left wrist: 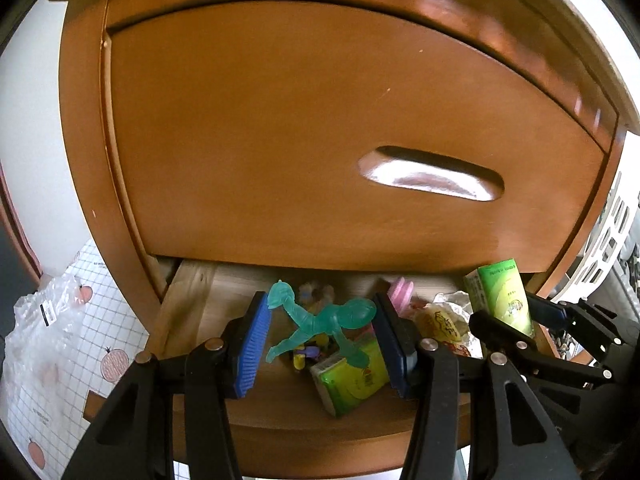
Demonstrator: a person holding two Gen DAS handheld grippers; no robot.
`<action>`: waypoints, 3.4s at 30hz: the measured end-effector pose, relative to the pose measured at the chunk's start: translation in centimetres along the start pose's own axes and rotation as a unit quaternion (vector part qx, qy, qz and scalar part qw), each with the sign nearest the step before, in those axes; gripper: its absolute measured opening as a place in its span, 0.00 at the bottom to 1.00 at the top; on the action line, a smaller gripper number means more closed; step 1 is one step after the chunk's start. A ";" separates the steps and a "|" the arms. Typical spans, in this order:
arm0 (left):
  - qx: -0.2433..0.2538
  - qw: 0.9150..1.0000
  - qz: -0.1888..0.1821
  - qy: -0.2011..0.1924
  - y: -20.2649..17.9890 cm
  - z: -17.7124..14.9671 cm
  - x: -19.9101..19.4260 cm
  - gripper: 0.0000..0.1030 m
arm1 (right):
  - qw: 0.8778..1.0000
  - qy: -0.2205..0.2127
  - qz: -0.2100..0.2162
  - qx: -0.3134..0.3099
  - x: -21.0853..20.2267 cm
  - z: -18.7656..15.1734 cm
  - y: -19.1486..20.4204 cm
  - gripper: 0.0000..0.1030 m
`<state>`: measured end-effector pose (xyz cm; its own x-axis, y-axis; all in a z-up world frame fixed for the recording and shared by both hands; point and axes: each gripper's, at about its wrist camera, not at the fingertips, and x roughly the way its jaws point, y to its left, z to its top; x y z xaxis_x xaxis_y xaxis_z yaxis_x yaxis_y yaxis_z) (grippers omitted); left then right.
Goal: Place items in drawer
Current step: 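Lower the figure with the left tool while the right tool lowers the tissue box into the drawer, then open both tools to release the figure and tissue box in the drawer, then withdraw both tools out of the drawer to its front panel, then push the drawer front shut with both tools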
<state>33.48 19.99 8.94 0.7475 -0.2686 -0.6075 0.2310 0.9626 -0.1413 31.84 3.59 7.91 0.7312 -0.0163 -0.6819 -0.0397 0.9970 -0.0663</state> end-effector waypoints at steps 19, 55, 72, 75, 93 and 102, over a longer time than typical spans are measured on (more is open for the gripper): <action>-0.014 1.000 0.006 0.023 0.7 -0.5 1.3 0.71 | 0.999 0.031 0.008 0.010 2.8 0.6 -0.4 0.62; -0.041 0.998 0.038 -0.013 0.9 -6.3 -5.8 1.00 | 0.999 0.008 -0.001 0.045 -5.3 -5.7 -1.3 1.00; -0.043 0.999 0.024 0.011 1.0 -6.7 -2.4 1.00 | 0.999 0.033 -0.009 0.040 -2.2 -6.5 -1.2 1.00; -0.044 0.999 0.024 0.010 1.0 -6.4 -1.8 1.00 | 0.999 0.033 -0.012 0.039 -1.9 -6.3 -1.2 1.00; -0.038 0.999 0.031 0.018 0.1 -4.3 1.7 1.00 | 0.999 0.031 -0.015 0.039 0.0 -5.4 -1.1 1.00; -0.044 0.998 0.038 0.018 -0.2 -4.7 1.6 1.00 | 0.999 0.030 -0.011 0.040 -0.1 -5.6 -1.2 1.00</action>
<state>31.69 19.49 4.29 0.7368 -0.1955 -0.6472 0.1188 0.9798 -0.1607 28.04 1.99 4.00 0.6887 -0.0404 -0.7239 0.0320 0.9992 -0.0254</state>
